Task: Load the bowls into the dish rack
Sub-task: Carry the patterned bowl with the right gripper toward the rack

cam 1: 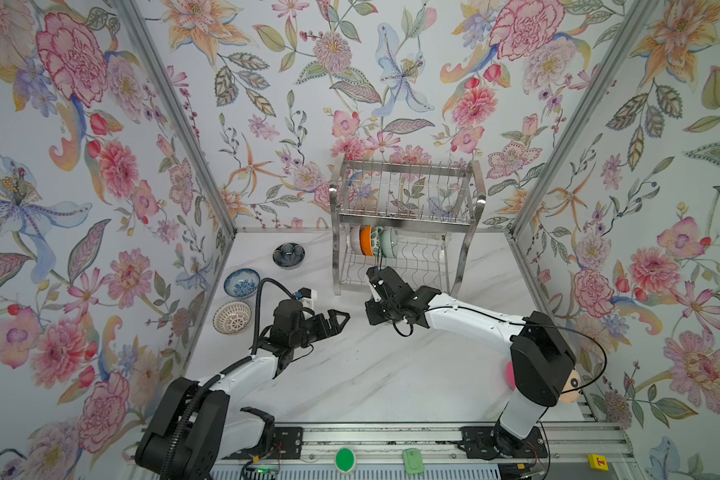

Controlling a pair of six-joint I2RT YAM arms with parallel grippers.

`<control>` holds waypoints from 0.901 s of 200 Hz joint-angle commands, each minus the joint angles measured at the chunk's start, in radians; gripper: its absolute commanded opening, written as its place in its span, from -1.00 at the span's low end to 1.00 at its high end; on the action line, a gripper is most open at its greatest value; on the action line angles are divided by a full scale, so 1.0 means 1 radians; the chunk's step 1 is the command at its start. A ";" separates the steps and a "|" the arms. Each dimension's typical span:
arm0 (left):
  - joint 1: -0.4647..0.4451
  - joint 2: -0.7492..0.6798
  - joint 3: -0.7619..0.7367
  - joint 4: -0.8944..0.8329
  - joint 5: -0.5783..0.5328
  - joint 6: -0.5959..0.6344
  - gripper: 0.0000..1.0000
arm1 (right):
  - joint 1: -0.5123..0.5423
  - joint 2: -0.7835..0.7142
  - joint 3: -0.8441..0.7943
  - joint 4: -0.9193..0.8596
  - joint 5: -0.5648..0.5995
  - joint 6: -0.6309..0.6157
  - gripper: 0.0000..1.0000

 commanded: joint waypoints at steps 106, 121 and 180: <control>-0.229 0.246 0.300 0.037 -0.096 -0.018 0.99 | -0.275 -0.155 -0.105 0.336 -0.093 0.066 -1.00; -0.238 0.273 0.344 0.019 -0.097 -0.012 0.99 | -0.296 -0.136 -0.102 0.380 -0.090 0.082 -1.00; -0.253 0.361 0.471 -0.034 -0.083 -0.003 0.98 | -0.345 -0.058 -0.097 0.566 -0.064 0.132 -1.00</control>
